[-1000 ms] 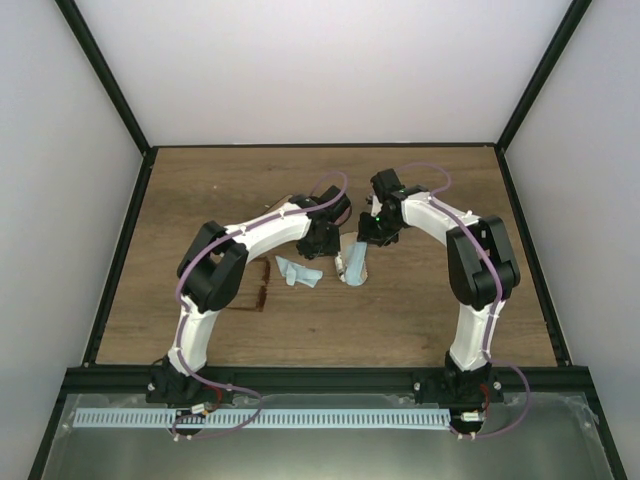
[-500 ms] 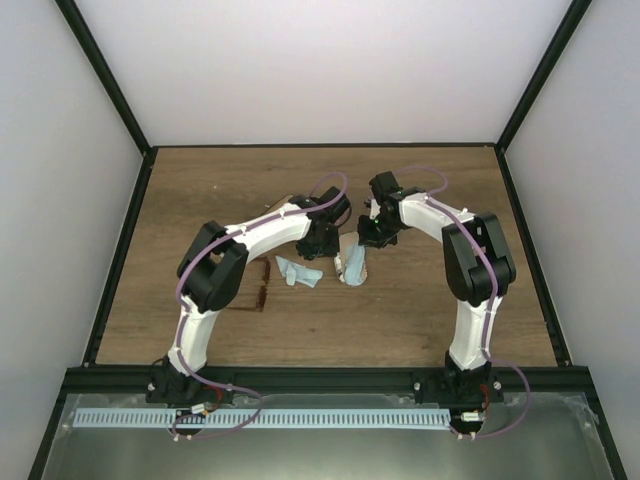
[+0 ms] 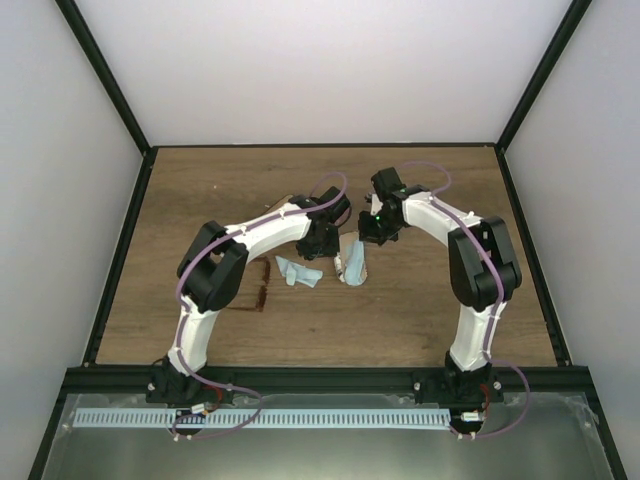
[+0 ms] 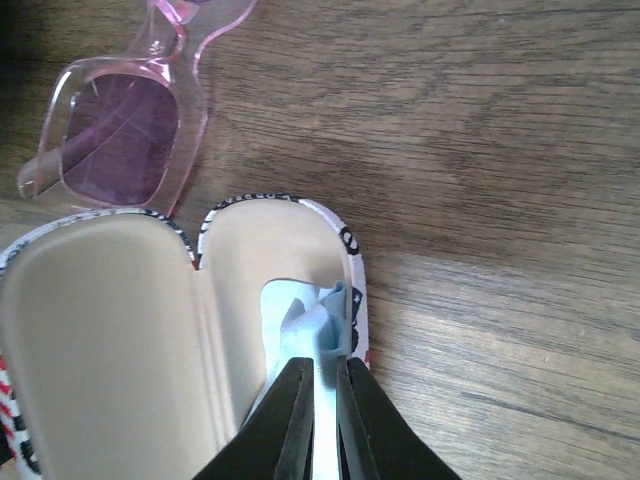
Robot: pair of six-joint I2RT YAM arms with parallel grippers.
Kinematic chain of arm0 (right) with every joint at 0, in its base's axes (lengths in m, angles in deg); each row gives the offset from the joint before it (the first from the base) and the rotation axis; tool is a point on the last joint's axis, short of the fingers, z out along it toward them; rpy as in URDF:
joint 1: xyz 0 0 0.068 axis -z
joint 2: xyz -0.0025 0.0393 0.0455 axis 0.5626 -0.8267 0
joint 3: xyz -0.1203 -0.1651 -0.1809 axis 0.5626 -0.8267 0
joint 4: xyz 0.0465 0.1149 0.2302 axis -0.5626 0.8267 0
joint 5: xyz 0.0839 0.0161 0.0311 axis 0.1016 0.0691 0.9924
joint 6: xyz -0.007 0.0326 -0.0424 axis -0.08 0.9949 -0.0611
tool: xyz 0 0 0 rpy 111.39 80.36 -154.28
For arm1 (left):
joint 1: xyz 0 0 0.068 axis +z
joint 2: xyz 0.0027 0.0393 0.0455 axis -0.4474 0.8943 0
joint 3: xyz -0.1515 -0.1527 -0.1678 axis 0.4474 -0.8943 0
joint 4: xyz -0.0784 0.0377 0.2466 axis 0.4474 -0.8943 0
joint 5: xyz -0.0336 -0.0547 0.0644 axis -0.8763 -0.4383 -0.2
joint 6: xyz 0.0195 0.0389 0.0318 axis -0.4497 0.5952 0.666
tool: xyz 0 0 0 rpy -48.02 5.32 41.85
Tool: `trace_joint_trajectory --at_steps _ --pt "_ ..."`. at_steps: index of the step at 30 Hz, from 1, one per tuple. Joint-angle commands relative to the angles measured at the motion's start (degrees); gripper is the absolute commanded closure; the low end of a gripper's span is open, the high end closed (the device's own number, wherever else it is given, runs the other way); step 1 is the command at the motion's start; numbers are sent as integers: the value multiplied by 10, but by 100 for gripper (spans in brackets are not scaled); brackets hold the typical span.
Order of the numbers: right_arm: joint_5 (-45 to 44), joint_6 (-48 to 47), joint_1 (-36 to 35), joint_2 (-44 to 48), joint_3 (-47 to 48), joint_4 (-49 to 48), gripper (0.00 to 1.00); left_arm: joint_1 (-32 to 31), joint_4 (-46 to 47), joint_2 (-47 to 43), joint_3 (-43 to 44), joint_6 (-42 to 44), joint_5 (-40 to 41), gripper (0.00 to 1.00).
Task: Organize the sunglasses
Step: Adjust the glasses cleaning cloth in the sunglasses case.
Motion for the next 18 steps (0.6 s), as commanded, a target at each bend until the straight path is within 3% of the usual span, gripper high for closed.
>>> trace_joint_trajectory --at_steps 1,9,12,18 --pt "19 -9 -1 17 8 -4 93 -3 -1 -4 3 -1 -1 62" --pt "16 -10 -4 0 23 0 93 -2 -3 -4 0 1 1 62" --pt "18 -12 -3 13 17 -7 77 -3 -3 -5 -1 1 2 62" --pt "21 -26 -17 -5 26 8 69 -3 0 -1 0 0 -2 62"
